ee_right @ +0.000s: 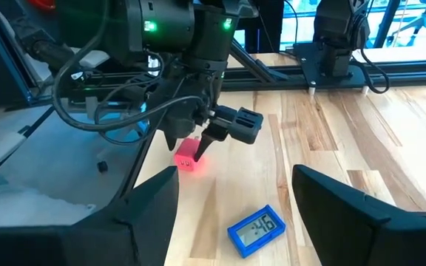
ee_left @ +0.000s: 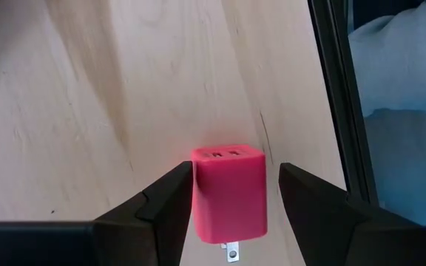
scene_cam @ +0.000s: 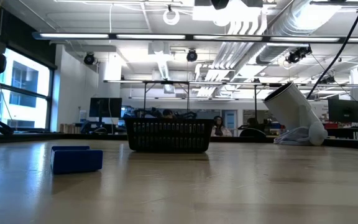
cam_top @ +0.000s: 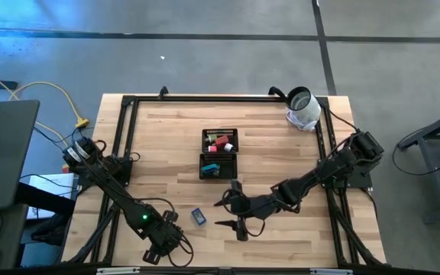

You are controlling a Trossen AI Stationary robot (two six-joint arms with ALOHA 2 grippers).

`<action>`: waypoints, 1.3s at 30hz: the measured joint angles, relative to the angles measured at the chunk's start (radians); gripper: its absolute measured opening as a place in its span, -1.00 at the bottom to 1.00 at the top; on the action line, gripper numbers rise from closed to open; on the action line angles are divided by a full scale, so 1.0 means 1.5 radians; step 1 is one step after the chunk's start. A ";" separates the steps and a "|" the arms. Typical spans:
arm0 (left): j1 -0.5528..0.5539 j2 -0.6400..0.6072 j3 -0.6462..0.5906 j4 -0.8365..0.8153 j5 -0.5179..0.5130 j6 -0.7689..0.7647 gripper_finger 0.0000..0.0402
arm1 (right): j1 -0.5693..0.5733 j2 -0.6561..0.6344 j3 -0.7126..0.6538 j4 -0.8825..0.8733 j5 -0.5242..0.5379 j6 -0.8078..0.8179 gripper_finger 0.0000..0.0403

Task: Pick & Place Office items
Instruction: Put the pink charger adapter into the top black bin

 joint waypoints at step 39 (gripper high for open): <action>0.049 -0.023 -0.001 -0.077 -0.005 0.020 -0.26 | 0.007 0.000 0.000 -0.005 0.013 0.004 0.24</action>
